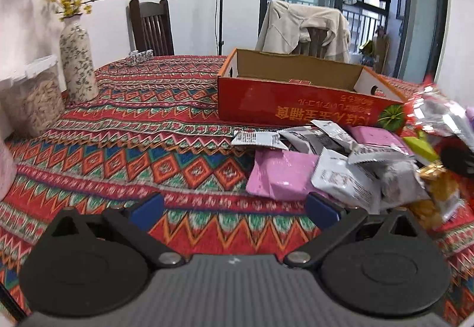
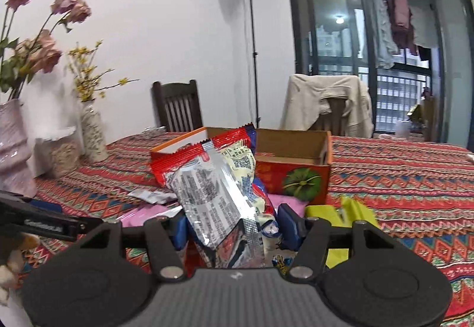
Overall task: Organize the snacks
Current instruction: 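Grasp the pink square packet with the left gripper while the right gripper holds the red bag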
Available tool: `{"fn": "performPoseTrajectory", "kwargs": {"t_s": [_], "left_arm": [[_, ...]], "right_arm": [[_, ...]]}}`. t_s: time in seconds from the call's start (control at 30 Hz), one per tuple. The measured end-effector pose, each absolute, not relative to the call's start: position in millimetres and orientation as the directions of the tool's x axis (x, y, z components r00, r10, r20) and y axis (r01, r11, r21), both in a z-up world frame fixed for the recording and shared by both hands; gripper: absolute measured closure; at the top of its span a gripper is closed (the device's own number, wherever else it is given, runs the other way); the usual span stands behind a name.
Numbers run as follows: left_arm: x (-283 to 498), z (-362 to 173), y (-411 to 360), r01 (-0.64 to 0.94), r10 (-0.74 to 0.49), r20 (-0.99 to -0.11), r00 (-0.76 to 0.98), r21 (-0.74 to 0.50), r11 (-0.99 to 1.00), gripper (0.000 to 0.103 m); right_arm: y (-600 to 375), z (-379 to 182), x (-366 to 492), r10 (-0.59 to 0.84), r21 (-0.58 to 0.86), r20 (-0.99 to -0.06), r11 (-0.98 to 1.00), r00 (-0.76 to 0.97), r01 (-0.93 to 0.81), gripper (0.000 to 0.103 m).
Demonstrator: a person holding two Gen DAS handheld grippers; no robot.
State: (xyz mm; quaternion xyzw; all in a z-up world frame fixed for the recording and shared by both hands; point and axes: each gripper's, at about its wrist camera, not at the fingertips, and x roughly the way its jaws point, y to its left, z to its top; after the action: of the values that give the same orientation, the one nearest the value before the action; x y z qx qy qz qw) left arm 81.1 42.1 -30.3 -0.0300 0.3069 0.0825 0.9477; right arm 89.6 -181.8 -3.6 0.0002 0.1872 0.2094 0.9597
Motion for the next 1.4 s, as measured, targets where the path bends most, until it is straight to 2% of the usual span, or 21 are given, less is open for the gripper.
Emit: {"fn": "performPoseTrajectory", "kwargs": {"t_s": [0.3,0.63,0.87,1.03,1.2,1.4], "left_arm": [[136,-45,33,-0.167,0.154,-0.639,0.754,0.04,0.985,0.0],[149,-46,14,-0.106,0.089,-0.653,0.752,0.014,0.994,0.0],[158,-54,7,-0.118,0.097,-0.674,0.733,0.015,0.993,0.0],[164,-58,12,-0.155,0.083,-0.701,0.708,-0.04,0.987,0.0],[166,-60,6,-0.147,0.117,-0.705,0.7,0.018,0.989,0.0],[168,-60,5,-0.166,0.127,-0.712,0.69,0.016,0.986,0.0]], "right_arm": [[-196,-2,102,0.357,0.083,-0.347,0.933,0.867,-0.35,0.043],[-200,-6,112,0.351,0.107,-0.357,0.936,0.866,-0.335,0.043],[-201,-9,115,0.363,0.123,-0.365,0.931,0.857,-0.342,0.043],[-204,-9,116,0.371,0.131,-0.365,0.928,0.854,-0.348,0.043],[-208,-9,115,0.375,0.14,-0.363,0.927,0.853,-0.348,0.043],[-209,-10,114,0.377,0.146,-0.364,0.926,0.852,-0.348,0.042]]}}
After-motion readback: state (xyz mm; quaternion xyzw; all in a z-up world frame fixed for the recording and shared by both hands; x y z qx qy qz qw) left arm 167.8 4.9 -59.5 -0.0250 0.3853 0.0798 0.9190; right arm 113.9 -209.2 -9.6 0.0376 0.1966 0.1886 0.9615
